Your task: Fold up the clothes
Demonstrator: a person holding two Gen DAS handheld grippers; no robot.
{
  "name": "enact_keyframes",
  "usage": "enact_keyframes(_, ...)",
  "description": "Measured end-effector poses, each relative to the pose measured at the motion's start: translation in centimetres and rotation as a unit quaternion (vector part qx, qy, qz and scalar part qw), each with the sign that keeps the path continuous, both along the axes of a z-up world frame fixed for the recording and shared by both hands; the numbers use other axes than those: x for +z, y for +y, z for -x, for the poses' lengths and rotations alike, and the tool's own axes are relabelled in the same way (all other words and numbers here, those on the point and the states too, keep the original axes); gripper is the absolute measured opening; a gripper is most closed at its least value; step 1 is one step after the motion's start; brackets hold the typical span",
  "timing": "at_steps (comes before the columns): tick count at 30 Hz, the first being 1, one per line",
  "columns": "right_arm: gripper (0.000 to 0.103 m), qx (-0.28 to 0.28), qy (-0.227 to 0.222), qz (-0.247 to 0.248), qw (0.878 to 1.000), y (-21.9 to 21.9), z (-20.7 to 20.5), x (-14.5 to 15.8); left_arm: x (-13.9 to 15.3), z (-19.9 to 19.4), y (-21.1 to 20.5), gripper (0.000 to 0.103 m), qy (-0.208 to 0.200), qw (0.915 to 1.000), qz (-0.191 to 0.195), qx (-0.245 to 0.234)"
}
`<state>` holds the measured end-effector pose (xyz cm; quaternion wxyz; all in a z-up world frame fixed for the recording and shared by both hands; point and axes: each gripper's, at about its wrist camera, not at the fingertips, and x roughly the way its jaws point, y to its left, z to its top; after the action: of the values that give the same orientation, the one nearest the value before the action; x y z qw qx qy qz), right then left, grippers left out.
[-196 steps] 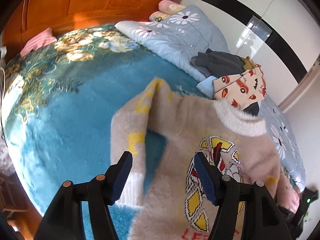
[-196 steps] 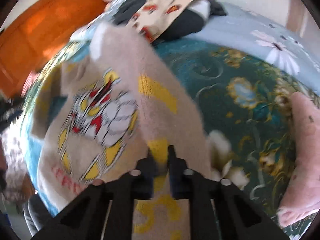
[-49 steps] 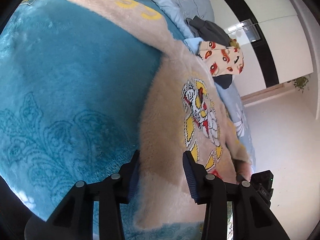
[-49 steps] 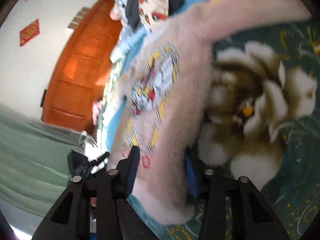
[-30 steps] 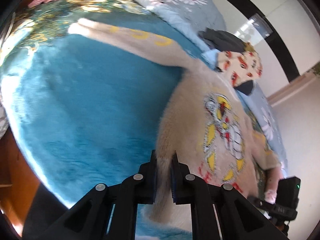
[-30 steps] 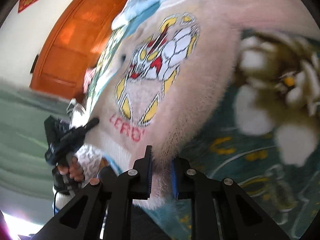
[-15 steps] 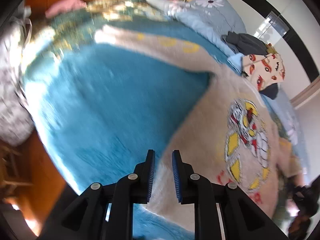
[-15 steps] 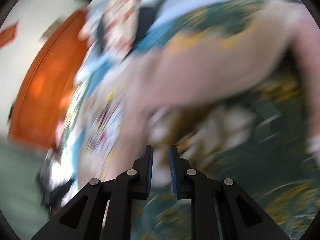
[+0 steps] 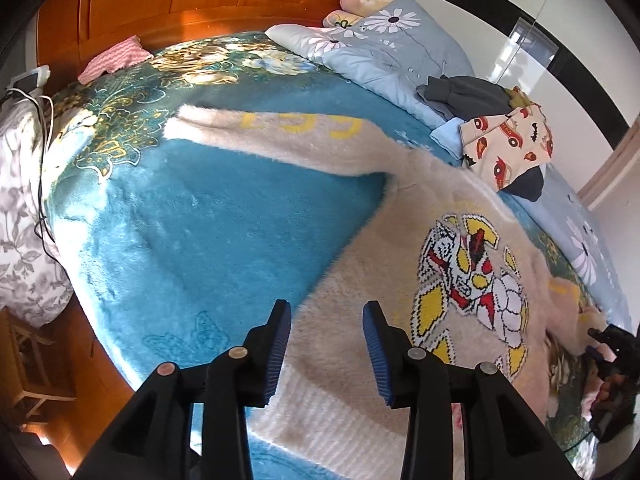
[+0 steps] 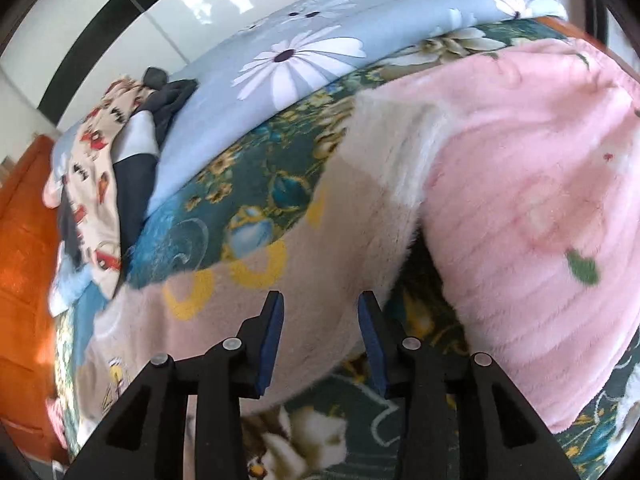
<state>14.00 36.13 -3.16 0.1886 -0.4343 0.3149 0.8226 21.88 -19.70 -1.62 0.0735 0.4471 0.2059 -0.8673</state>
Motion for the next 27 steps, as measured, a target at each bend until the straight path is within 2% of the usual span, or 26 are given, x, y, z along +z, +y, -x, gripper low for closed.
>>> enact_keyframes(5,0.04,-0.01,-0.007,0.011,1.0,0.7,0.6,-0.8,-0.6,0.7,0.8,0.045,-0.005,0.9999,-0.008,-0.007)
enact_keyframes(9,0.039,-0.01,0.013,0.032,0.999,1.0,0.8,-0.5,-1.1,1.1,1.3,0.047,-0.005,0.9998,-0.015,-0.015)
enact_keyframes(12,0.005,0.016,0.046,0.032,0.998,0.5,1.0,1.1,-1.5,1.0,1.1,0.048,-0.004,0.9995,-0.027,-0.016)
enact_keyframes(17,0.002,0.09,0.113,-0.002,0.99,-2.8,2.0,6.2,-1.6,1.1,0.5,0.048,0.002,0.9989,-0.045,-0.014)
enact_keyframes(22,0.002,0.183,0.179,-0.022,0.967,-9.9,4.6,11.7,-1.6,1.1,-0.6,0.048,0.008,0.9984,-0.055,-0.006)
enact_keyframes(25,0.002,0.255,0.197,-0.041,0.946,-15.8,6.5,13.5,-1.5,0.9,-1.5,0.048,0.011,0.9981,-0.061,0.003)
enact_keyframes(27,0.002,0.301,0.195,-0.046,0.932,-20.0,7.7,13.6,-1.6,0.7,-2.0,0.048,0.012,0.9979,-0.063,0.009)
